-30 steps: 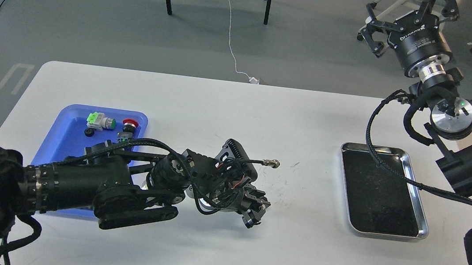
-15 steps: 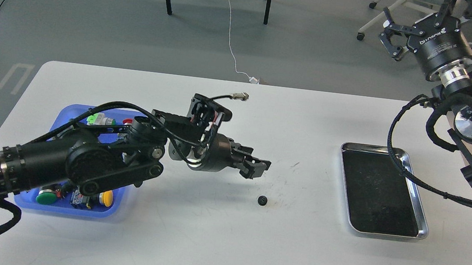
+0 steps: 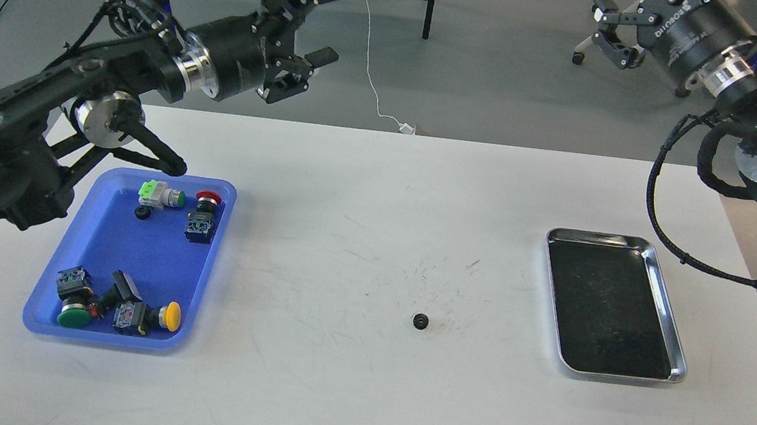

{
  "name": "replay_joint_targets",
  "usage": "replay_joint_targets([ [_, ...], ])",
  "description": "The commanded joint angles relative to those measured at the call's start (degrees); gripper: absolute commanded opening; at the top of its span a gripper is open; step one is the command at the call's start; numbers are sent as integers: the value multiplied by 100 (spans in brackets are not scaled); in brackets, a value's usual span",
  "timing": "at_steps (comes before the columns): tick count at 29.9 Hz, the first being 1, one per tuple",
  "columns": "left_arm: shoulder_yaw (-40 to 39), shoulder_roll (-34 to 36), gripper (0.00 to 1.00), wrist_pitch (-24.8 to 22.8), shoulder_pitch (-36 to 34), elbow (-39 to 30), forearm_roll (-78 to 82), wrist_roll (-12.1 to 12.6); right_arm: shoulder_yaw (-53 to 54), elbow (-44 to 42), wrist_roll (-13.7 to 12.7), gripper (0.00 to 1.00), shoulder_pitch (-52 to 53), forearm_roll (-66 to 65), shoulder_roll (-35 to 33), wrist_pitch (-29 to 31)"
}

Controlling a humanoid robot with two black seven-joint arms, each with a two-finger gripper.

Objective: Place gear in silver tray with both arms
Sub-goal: 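Release the gear on the table and raise the left arm away, then reach the right gripper toward the black gear on the table, then lower the right gripper over the black gear and close on it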

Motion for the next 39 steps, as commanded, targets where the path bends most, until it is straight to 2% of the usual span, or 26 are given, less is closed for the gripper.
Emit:
replay_joint_targets([
  [1, -100, 81, 98, -49, 188, 660, -1295, -9, -1374, 16, 61, 99, 844, -16, 147, -16],
  [5, -135, 335, 98, -145, 443, 811, -2044, -9, -2377, 16, 43, 99, 1363, -147, 568, -51],
  [8, -153, 494, 98, -260, 602, 811, -2116, -44, -3045, 95, 52, 99, 1811, -542, 832, -42],
  [11, -267, 591, 98, -392, 725, 811, -2116, -211, -3898, 279, 69, 99, 2198, -982, 1245, -25],
  [16, -302, 661, 98, -418, 839, 811, -2116, -203, -4935, 613, 113, 98, 2594, -1736, 1948, -16],
  [21, -302, 731, 98, -418, 918, 811, -2116, -211, -5849, 825, 613, 97, 2683, -3256, 2510, -69],
  [23, -302, 767, 98, -427, 918, 811, -2116, -211, -6254, 834, 702, 97, 2674, -3819, 2748, -156],
  [27, -302, 775, 98, -523, 918, 811, -2107, -203, -6755, 842, 816, 95, 2648, -4374, 2758, -315],
  [35, -302, 767, 98, -550, 1015, 802, -2098, -211, -7425, 816, 816, 91, 2164, -4446, 2758, -473],
  [39, -294, 767, 98, -550, 1050, 811, -2089, -211, -7442, 869, 878, 78, 2085, -4454, 2758, -473],
])
